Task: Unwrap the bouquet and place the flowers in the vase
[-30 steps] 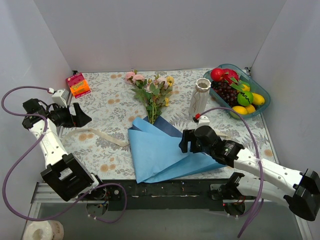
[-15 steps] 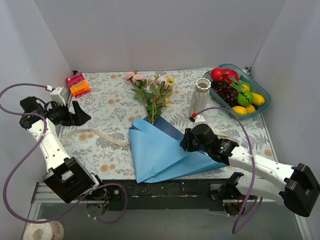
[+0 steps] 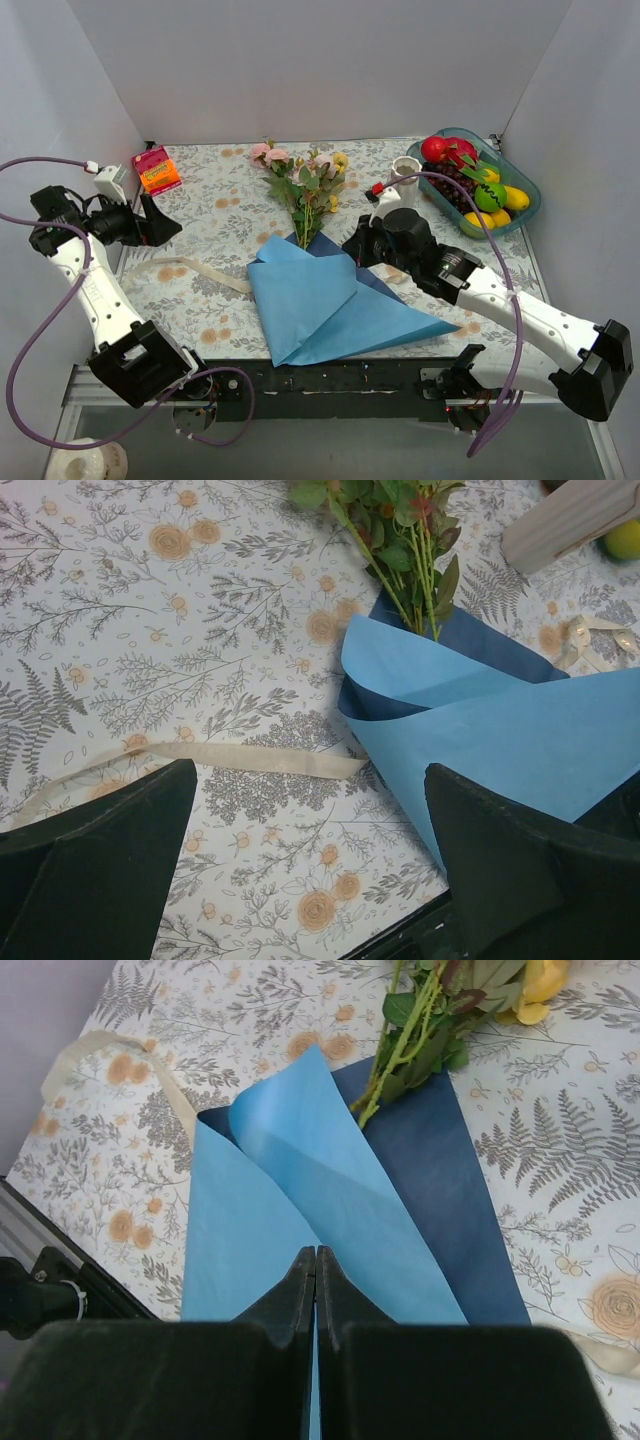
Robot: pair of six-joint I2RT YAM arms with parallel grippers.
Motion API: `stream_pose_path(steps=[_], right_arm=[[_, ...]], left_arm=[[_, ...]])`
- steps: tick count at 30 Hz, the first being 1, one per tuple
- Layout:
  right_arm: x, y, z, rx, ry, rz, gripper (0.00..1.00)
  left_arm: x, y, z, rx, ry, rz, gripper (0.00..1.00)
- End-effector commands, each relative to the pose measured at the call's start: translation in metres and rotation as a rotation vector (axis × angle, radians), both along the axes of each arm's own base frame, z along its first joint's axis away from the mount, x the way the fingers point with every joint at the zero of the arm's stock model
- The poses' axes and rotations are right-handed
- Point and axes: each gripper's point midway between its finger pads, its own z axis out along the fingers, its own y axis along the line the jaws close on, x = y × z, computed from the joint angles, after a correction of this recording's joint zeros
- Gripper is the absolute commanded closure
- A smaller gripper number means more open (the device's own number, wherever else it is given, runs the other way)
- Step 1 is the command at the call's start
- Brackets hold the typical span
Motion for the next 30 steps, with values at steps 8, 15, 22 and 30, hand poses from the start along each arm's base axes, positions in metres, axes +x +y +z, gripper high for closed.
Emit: stream_pose_path(steps=[8,15,22,30], right_arm=[[0.001,0.061,0.051,0.013,-0.051,0.198,0.96],[0.023,-0.027,0.035,-0.125,-0.052,-0.036,0.05],[-0.022,-0.052,-0.067,-0.115,0.117,-0.009,0.02],[-0.036,-0.052,-0.113,-0.086,0.188,0.005,0.04]], left_arm=[[-0.015,-0.021,0.035,-0.037,-0.056,-0.062,0.02],[-0.015,-0.021,0.033,-0.026,-0.055,-0.064,0.02],[-0.013,-0.02,0.032,-0.033,-0.054,-0.062,0.02],[-0.016,-0.019,0.033,-0.005,-0.056,-0.052,0.02]])
